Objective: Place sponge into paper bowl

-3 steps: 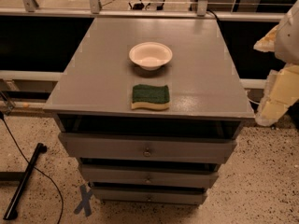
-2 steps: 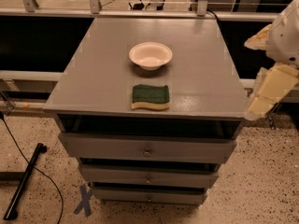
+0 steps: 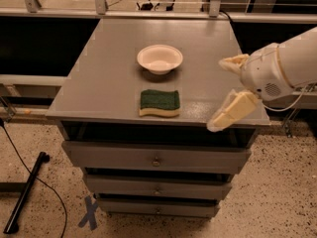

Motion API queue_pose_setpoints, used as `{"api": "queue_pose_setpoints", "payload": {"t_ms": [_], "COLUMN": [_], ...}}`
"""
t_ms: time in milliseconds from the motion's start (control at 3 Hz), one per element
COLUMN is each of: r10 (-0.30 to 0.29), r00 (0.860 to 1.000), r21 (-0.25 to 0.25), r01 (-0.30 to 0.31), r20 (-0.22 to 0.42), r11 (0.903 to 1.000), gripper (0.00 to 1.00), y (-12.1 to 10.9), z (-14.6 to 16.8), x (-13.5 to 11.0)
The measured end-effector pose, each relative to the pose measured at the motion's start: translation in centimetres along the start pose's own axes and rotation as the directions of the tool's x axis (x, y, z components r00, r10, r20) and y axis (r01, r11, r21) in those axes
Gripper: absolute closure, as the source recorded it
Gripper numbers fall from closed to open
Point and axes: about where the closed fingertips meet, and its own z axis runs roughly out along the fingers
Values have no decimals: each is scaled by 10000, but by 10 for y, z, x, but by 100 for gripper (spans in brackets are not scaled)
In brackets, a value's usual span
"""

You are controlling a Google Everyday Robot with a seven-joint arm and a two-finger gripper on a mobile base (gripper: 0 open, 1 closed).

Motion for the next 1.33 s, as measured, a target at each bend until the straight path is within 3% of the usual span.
{"api": "queue_pose_setpoints", "payload": {"t_ms": [333,667,1000,1333], "r10": [630,1014,1434,1698], "r00": [9734,9327,9052,8954], "r21": [268,472,479,355], "r01": [-706,-1252,-1769,-2020], "r20": [2202,3461,4001,4116], "r11": [9971,9910,9831,9787], "gripper": [0,0,0,0], "y": [-17,-34,-42,-40], "z": [38,58,74,90], "x": [-28,-48,-51,-44]}}
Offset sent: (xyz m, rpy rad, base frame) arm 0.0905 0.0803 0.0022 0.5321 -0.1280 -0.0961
